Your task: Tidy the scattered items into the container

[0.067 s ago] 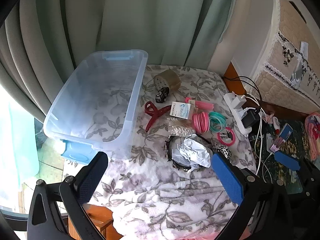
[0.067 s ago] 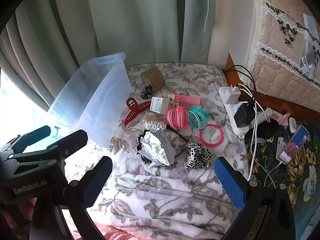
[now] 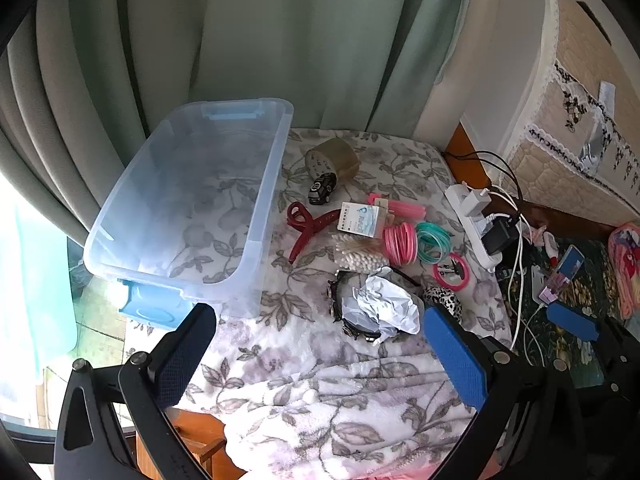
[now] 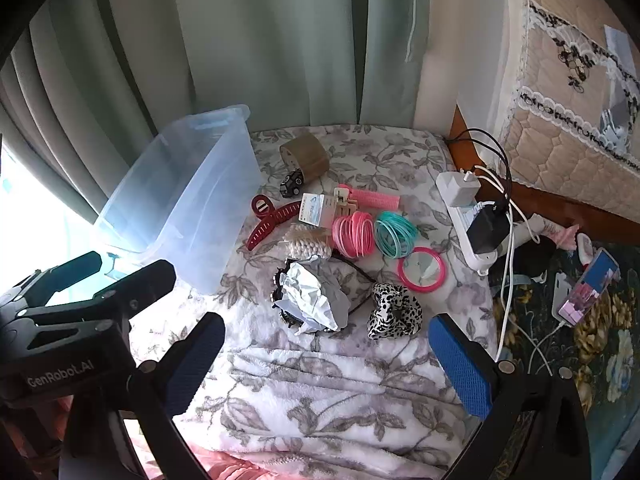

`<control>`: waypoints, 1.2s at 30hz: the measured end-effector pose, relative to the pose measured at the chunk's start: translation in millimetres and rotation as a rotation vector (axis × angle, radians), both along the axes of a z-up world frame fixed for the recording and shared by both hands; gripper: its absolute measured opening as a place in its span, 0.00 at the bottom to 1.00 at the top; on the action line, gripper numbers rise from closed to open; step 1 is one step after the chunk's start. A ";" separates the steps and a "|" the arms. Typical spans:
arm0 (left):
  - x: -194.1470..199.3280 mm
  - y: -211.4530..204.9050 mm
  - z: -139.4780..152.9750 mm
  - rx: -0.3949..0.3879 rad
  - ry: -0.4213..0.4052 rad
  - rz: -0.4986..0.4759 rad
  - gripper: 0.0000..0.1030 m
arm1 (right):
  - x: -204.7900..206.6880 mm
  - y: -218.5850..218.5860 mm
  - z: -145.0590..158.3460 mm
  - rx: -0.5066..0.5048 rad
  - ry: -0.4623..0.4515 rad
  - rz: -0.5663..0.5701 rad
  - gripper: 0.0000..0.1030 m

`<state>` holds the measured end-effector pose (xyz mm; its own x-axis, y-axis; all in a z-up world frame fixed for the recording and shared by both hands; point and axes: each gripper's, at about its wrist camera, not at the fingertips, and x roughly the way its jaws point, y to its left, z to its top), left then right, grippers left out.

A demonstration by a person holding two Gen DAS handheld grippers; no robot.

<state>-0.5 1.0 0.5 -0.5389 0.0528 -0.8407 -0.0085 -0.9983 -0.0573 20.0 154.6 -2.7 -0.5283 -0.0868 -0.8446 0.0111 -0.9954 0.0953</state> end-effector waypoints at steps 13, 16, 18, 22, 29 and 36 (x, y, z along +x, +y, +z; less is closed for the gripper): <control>-9.6 -0.2 -5.5 0.019 -0.011 -0.023 1.00 | -8.5 -1.6 -9.2 -0.023 -0.036 0.020 1.00; -10.6 0.1 -3.8 0.029 0.002 -0.028 1.00 | -9.1 -1.3 -9.4 -0.030 -0.027 0.023 1.00; -12.0 0.4 -3.0 0.038 0.006 -0.029 1.00 | -10.2 0.8 -8.6 -0.042 -0.018 0.028 1.00; -11.6 3.2 -1.8 0.034 0.017 -0.034 1.00 | -10.8 3.7 -9.7 -0.065 0.000 0.032 1.00; -9.6 4.3 -3.3 0.052 0.032 -0.050 1.00 | -12.5 4.6 -9.4 -0.067 0.025 0.048 1.00; -6.5 6.5 -2.3 0.060 0.065 -0.061 1.00 | -11.8 5.2 -8.4 -0.056 0.040 0.055 1.00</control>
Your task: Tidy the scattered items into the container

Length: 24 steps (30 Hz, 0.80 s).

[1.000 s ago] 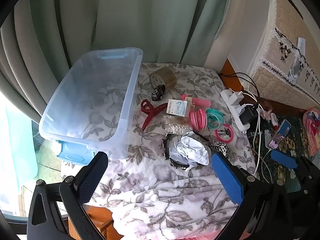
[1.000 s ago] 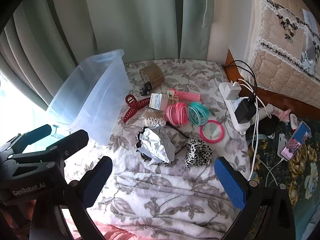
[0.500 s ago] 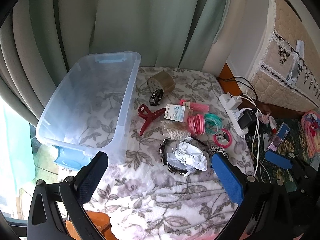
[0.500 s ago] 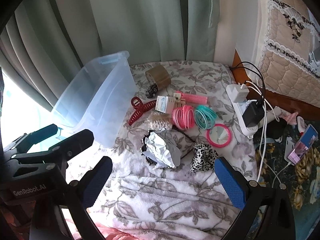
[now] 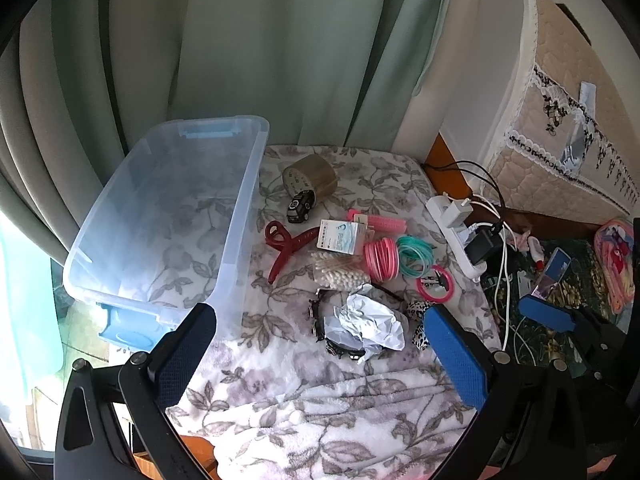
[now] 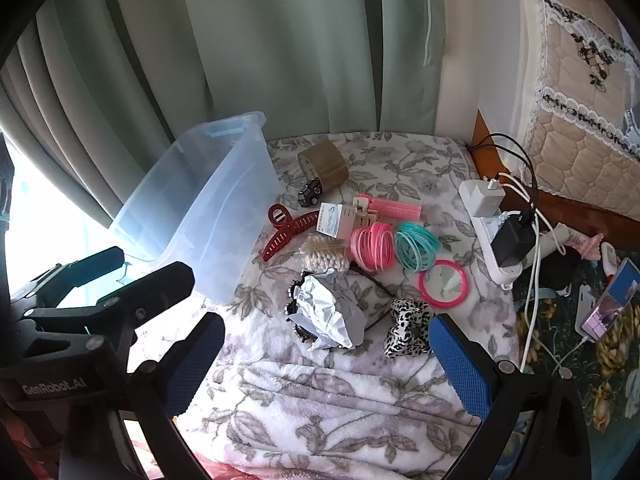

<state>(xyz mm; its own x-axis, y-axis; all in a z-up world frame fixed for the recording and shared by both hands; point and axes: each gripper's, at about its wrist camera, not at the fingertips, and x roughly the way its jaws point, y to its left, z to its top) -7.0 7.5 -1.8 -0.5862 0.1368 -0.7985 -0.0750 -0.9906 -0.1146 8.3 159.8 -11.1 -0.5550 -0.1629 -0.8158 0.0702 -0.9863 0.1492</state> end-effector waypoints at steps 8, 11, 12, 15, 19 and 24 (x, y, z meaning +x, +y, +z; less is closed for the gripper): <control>2.6 -8.5 -0.7 0.011 0.016 0.017 1.00 | 1.8 -4.6 3.1 -0.003 0.010 0.022 1.00; 3.4 -10.2 -1.1 0.015 0.023 0.018 1.00 | 2.9 -6.7 3.5 0.004 0.011 0.023 1.00; 3.7 -10.2 -1.2 0.012 0.025 0.019 1.00 | 3.0 -7.1 3.6 0.007 0.011 0.022 1.00; 3.0 -11.5 -2.7 0.023 0.025 0.018 1.00 | 2.3 -8.3 2.8 0.011 0.006 0.021 1.00; 1.9 -13.2 -5.6 0.045 0.025 0.012 1.00 | 1.0 -6.4 -0.6 0.002 -0.005 0.017 1.00; -0.2 -9.0 -11.9 0.084 0.018 -0.018 1.00 | -0.9 -2.8 -6.3 -0.016 -0.019 0.009 1.00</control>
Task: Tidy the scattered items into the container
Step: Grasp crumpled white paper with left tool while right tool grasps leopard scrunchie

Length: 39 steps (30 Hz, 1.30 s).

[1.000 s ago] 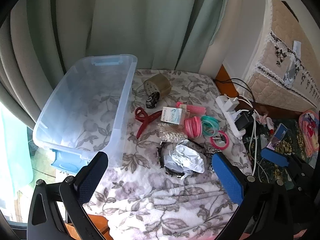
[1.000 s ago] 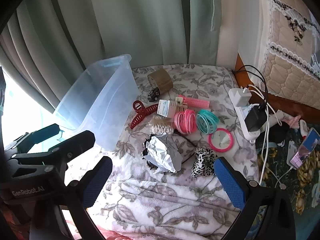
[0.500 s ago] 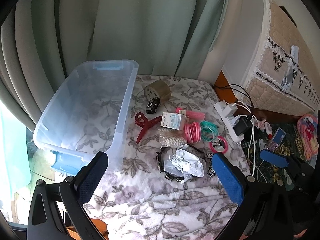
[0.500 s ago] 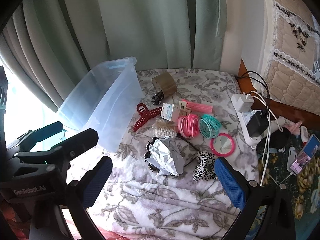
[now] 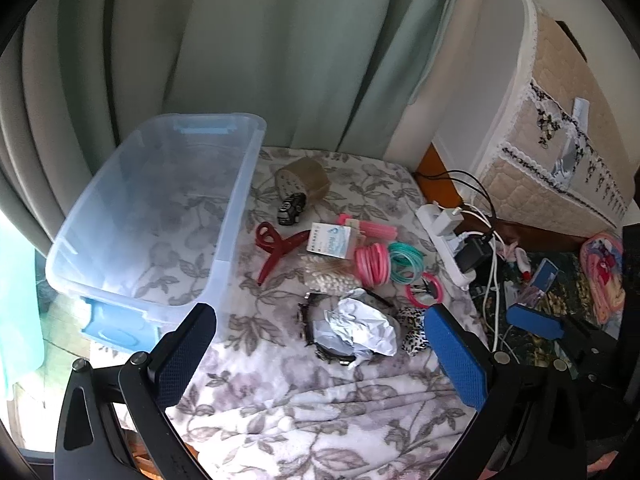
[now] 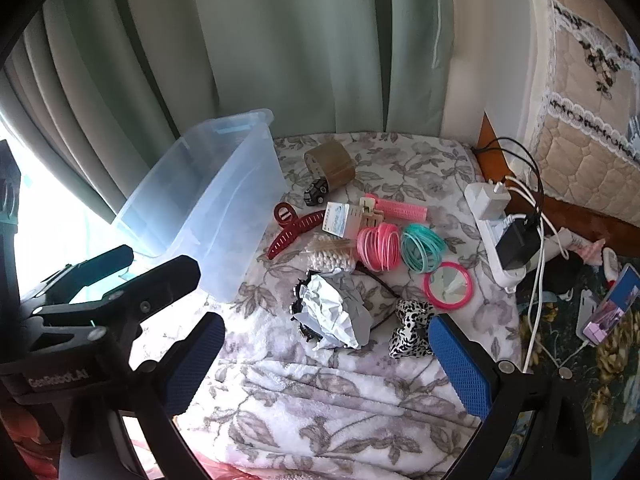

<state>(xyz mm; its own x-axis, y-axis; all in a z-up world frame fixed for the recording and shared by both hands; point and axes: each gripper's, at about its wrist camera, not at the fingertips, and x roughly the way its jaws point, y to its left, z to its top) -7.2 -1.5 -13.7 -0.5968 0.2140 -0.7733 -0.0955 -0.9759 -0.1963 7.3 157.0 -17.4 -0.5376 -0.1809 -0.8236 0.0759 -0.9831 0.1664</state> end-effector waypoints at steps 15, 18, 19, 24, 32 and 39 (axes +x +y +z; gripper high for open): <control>-38.2 40.3 -59.1 -0.014 -0.171 -0.098 1.00 | -7.0 59.0 -59.3 -0.054 -0.129 -0.133 1.00; -46.1 44.8 -77.0 -0.034 -0.237 -0.094 1.00 | -8.9 76.2 -80.0 -0.050 -0.174 -0.173 1.00; -47.9 45.6 -82.7 -0.039 -0.260 -0.094 1.00 | -9.5 81.5 -86.3 -0.054 -0.185 -0.181 1.00; -57.2 61.8 -108.4 -0.100 -0.307 -0.118 0.99 | -16.8 102.8 -113.0 -0.083 -0.242 -0.234 1.00; -72.3 68.9 -134.0 -0.120 -0.371 -0.109 0.87 | -28.8 101.9 -143.9 -0.129 -0.299 -0.226 0.96; -78.8 69.3 -142.1 -0.048 -0.389 -0.124 0.87 | -42.0 100.1 -158.3 -0.134 -0.314 -0.222 0.86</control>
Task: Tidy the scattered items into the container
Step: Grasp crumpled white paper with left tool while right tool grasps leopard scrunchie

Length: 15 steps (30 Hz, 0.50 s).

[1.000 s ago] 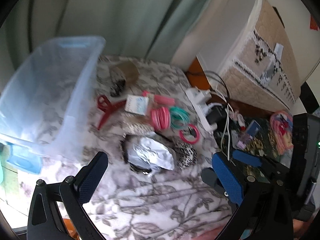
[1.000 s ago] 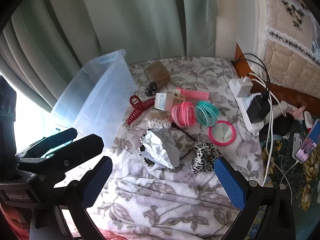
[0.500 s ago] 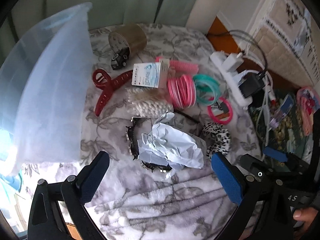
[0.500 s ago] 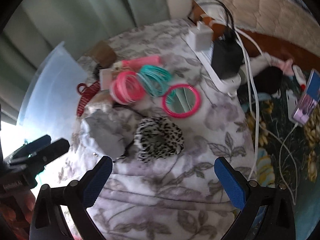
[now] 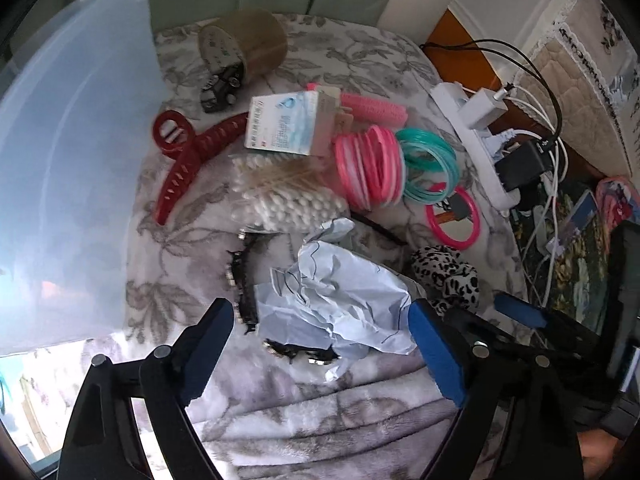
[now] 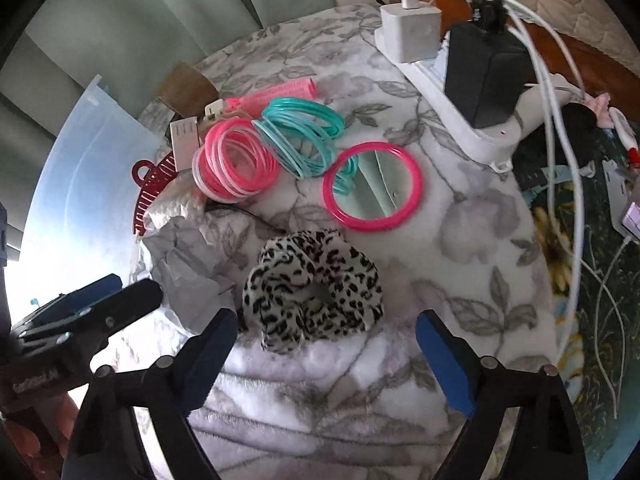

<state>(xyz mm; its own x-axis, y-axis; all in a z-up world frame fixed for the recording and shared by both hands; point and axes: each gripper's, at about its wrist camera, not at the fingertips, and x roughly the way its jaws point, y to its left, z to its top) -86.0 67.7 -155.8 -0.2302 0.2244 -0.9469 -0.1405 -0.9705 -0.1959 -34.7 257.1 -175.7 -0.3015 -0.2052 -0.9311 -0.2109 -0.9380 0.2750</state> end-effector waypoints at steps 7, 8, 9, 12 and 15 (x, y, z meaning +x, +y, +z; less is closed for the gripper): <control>-7.4 5.9 -7.2 0.062 -0.028 -0.006 0.87 | -6.3 3.2 -14.7 -0.011 -0.034 -0.024 0.79; -8.8 8.3 -9.3 0.067 -0.037 -0.009 0.87 | -6.7 5.2 -16.2 -0.014 -0.039 -0.033 0.79; -10.1 10.6 -11.5 0.071 -0.045 -0.012 0.87 | -6.7 7.2 -17.0 -0.017 -0.042 -0.042 0.78; -10.8 18.2 -15.7 0.066 -0.055 -0.022 0.87 | -6.7 11.8 -18.3 -0.028 -0.047 -0.060 0.76; -10.8 21.9 -17.3 0.057 -0.056 -0.026 0.78 | -8.2 12.6 -18.6 -0.031 -0.045 -0.063 0.72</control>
